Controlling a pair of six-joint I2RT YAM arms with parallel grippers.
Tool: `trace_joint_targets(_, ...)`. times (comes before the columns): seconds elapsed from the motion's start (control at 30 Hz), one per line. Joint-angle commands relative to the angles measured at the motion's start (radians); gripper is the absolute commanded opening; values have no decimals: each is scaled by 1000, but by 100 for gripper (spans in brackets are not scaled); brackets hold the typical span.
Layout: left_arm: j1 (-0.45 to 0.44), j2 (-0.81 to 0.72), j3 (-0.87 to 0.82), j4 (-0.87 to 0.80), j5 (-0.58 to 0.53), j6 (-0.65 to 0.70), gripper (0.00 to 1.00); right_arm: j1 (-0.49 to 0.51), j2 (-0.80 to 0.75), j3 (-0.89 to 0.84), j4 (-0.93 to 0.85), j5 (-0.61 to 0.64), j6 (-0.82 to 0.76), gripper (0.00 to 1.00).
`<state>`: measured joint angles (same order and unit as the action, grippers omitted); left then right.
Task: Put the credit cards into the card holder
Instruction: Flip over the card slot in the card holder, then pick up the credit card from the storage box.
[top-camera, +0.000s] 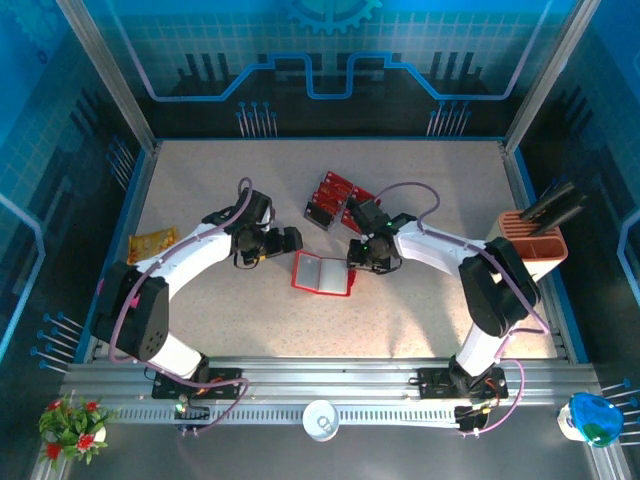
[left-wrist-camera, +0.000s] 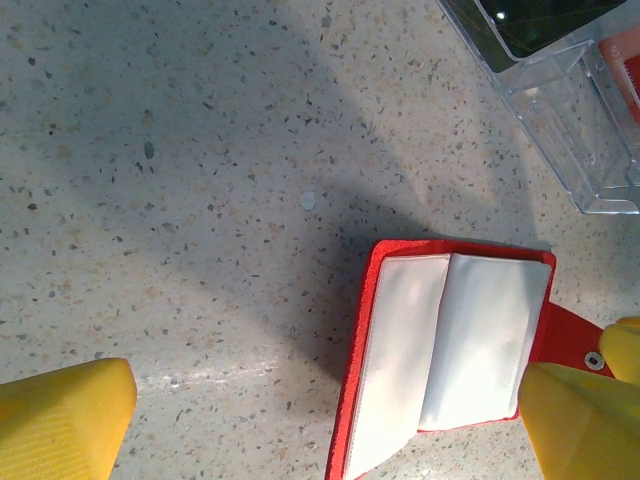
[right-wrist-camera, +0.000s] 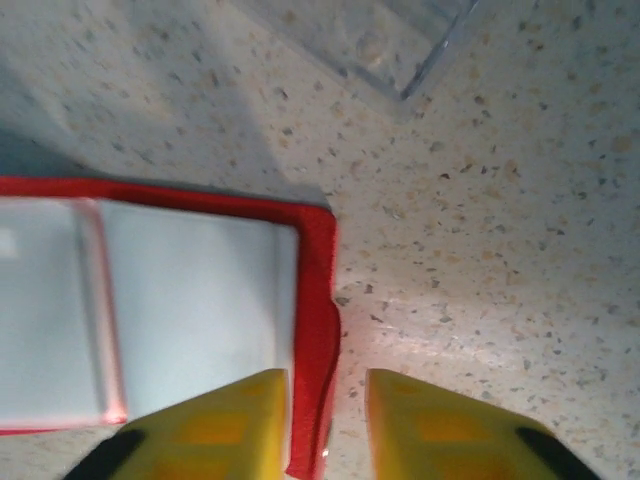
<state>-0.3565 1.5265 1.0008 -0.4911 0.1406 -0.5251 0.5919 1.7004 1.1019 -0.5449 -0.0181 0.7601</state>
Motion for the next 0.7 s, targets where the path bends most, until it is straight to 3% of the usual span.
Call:
trace_joint_targets(0.0, -6, 13, 33, -1, 21, 13, 99, -31, -78, 43, 8, -23, -38, 39)
trace_joint_targets(0.23, -5, 14, 32, -6, 9, 22, 99, -115, -100, 246, -67, -33, -199, 44)
trace_joint_targets(0.47, -9, 2, 21, -23, -45, 37, 99, -120, 106, 563, -265, -52, -380, 43)
trace_joint_targets(0.67, -9, -4, 13, -27, -47, 35, 99, -108, 269, 765, -404, 13, -480, 38)
